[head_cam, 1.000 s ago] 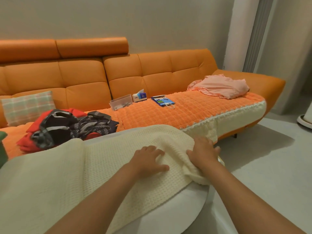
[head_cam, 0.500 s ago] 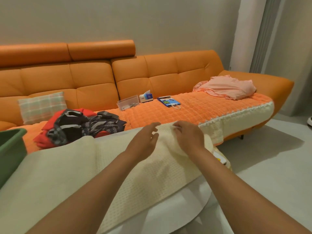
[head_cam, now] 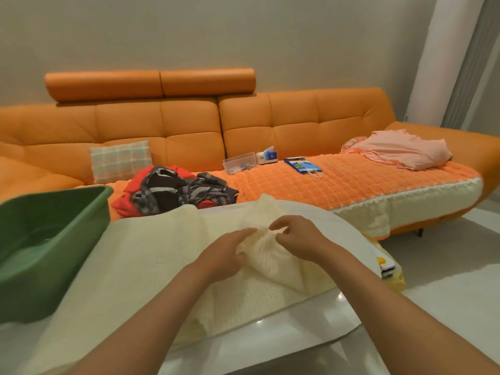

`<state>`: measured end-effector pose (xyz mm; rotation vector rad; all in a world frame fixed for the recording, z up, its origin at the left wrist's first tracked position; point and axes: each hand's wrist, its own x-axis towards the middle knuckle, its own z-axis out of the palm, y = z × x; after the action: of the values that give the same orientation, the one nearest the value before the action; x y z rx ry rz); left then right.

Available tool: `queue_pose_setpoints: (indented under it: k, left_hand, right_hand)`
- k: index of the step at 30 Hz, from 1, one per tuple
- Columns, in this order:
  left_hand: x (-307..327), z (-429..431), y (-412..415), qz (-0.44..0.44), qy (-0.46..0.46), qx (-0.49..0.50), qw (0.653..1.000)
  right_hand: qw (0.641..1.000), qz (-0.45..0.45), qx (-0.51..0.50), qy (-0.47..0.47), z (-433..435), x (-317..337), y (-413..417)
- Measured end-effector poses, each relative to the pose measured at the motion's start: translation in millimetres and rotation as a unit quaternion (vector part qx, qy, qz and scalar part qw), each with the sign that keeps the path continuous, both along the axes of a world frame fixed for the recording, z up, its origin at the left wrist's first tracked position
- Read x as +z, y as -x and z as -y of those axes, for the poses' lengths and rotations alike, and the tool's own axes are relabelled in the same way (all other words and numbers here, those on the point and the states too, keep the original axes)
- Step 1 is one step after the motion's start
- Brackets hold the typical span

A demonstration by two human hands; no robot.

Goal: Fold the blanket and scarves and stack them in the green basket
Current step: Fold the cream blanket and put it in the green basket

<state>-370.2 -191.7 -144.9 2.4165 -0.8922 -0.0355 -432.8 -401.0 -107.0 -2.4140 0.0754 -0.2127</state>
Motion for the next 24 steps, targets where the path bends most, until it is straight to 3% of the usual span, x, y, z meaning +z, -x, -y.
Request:
queue_pose_setpoints:
  k: [4,8,14,16,18,21,24]
  left_hand:
    - [0.1,17.1,7.0,0.032,-0.078,-0.045,0.995]
    - [7.2,24.8,7.8,0.058,-0.091,-0.065,0.992]
    - [13.2,0.8,14.1,0.091,-0.064,-0.021,0.994]
    - [14.1,-15.8,19.2,0.051,-0.084,-0.018,0.995]
    - [13.9,-26.7,26.9,0.030,-0.112,-0.017,0.993]
    - [14.0,-32.0,37.6,0.072,-0.081,0.034,0.994]
    - [17.4,-24.9,52.9,0.096,-0.084,-0.024,0.992]
  right_hand:
    - [0.995,-0.091,0.042,-0.010,9.3,-13.1,19.1]
    - [0.978,-0.120,0.141,-0.097,7.0,-10.0,28.9]
    - [0.963,0.012,0.035,-0.267,11.1,-3.4,24.7]
    - [0.979,0.013,0.020,-0.202,12.4,-0.7,24.0]
    - [0.989,-0.064,0.075,-0.108,14.2,-1.1,27.0]
    - [0.969,-0.193,0.152,0.017,11.6,-4.5,37.2]
    - [0.960,-0.217,0.159,0.075,7.1,-3.6,45.6]
